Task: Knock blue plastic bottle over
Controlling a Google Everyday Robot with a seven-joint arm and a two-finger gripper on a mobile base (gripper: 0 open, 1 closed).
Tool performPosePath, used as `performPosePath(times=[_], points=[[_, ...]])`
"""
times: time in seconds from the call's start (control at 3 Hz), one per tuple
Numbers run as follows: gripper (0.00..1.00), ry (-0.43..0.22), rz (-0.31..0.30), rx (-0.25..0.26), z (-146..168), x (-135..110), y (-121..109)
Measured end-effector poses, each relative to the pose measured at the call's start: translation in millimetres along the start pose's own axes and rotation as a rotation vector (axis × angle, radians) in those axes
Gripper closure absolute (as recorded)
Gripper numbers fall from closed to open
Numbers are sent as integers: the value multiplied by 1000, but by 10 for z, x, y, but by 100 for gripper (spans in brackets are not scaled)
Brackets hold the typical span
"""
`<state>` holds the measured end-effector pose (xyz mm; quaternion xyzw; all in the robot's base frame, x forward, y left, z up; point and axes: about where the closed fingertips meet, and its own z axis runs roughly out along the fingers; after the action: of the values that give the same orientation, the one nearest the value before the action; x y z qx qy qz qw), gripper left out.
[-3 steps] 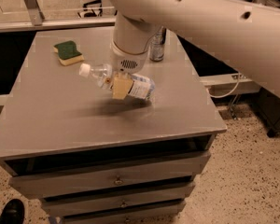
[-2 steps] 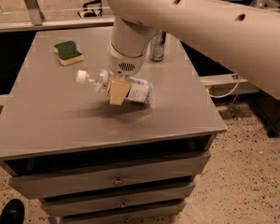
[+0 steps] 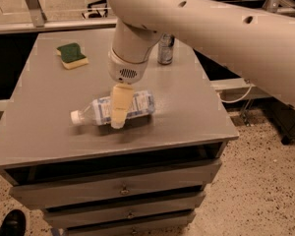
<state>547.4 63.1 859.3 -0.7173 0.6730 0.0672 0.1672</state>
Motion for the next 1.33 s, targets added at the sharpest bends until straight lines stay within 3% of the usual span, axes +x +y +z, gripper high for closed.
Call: performPosePath(times=[0.67, 1.33], points=[[0, -12, 7, -4, -18, 6, 34], [0, -128, 116, 22, -244, 252, 117]])
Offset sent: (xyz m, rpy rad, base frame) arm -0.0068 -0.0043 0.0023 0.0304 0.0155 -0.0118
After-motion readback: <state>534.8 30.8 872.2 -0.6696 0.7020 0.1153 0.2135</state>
